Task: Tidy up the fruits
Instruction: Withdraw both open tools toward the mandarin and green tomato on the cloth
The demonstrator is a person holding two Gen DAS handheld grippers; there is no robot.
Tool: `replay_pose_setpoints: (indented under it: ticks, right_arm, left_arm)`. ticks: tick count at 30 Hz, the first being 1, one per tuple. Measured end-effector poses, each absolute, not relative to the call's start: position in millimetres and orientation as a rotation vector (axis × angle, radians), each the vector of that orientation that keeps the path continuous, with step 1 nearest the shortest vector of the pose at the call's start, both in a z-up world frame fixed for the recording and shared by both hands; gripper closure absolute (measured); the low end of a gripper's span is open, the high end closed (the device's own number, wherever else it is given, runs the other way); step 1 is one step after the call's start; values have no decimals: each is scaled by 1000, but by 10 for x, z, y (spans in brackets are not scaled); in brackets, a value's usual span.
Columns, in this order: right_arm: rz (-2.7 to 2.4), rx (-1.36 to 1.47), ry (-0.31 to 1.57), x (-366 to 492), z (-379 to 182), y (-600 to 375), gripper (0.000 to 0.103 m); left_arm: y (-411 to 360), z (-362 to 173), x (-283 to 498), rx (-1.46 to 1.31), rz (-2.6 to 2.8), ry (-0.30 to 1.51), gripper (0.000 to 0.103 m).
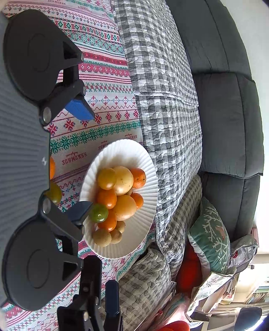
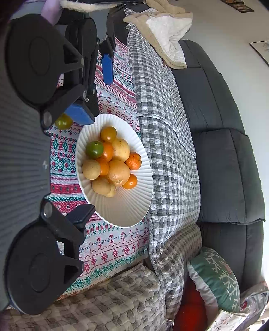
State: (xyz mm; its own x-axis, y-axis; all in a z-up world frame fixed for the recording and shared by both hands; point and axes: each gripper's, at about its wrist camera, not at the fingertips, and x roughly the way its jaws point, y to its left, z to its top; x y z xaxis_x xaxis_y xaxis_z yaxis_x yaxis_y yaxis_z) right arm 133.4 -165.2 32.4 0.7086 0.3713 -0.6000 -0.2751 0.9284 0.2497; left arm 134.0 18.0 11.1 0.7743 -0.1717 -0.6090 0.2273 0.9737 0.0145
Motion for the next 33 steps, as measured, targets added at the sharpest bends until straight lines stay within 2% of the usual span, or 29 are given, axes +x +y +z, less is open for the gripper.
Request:
replay_pose_setpoints:
  ticks: [9,12,17,33]
  right_arm:
    - [366,100,709,1105,405,-1645,8]
    - [363,93,710,1055,415,-1660,4]
    - [345,84,727,990,389,-1677,0]
    - [340,-15,735,802,316,-1741,0]
  left_arm:
    - [252,127,1029,79,-172,695,14]
    - [268,119,964,73,-167,712,8]
    - [314,57,833,78,-162,731,8]
    - [528,-65,736,65,-123,786,8]
